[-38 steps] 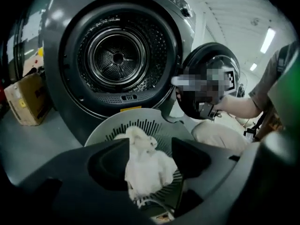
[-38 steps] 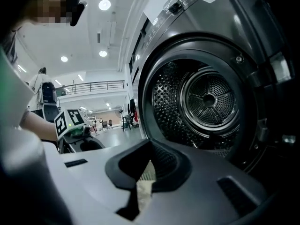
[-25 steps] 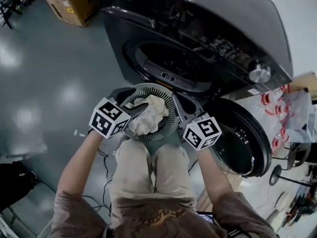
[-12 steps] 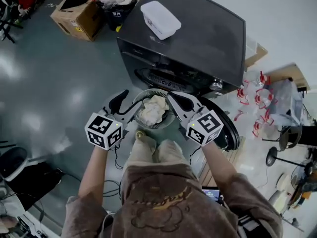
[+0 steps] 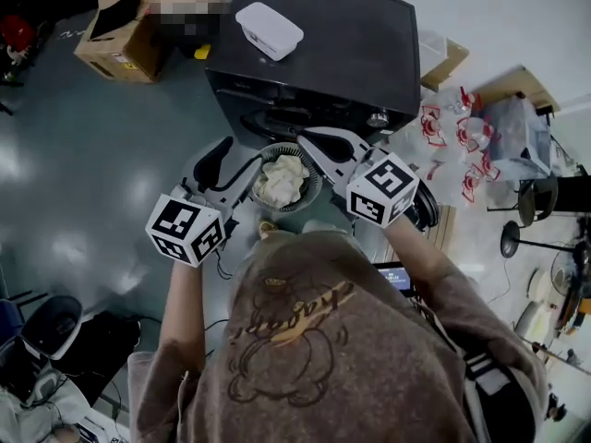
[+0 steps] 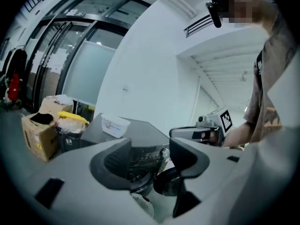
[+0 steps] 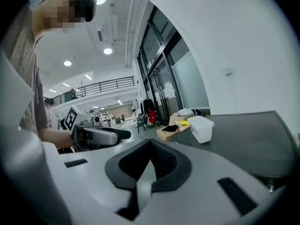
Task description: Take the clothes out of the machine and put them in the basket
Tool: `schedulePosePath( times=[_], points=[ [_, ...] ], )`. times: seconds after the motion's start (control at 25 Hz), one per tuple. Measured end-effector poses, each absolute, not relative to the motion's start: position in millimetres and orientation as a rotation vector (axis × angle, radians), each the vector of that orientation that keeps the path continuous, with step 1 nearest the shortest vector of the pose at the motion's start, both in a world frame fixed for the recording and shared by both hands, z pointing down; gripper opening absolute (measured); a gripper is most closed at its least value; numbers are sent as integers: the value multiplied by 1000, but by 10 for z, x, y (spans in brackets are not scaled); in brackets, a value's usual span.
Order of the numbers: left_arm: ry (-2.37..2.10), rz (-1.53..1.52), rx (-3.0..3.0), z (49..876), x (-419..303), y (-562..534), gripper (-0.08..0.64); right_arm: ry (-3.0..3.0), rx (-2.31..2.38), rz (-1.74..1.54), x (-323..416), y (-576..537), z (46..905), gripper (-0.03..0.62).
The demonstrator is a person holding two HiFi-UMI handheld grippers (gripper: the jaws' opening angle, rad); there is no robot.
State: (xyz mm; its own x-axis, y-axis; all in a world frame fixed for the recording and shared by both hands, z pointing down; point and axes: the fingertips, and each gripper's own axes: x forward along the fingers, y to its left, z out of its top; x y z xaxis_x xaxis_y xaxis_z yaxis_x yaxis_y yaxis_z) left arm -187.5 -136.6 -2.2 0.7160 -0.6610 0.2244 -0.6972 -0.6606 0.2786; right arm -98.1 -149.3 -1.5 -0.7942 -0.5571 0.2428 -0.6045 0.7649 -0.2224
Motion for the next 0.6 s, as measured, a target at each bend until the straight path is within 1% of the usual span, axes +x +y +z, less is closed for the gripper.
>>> schedulePosePath(
  times=[0.12,0.36,0.44,0.6],
  points=[
    [-1108,113,2581,-111,-1999,-1359,253,-2788,912,392,-1052,-1540,-86,-5],
    [-1201,67,2571,-153,-2007,-1324,187,-2786,855,360,-968,-1465,-116,-5],
    [-1210,59,2573,-155,-1928,-1352,152,-2788,838,341,-894,-1452,-118,-5],
    [-1247,49,2565,-124,-1719,-1439,46,-2795,823,308,-692,-1480,-100,-5]
  ],
)
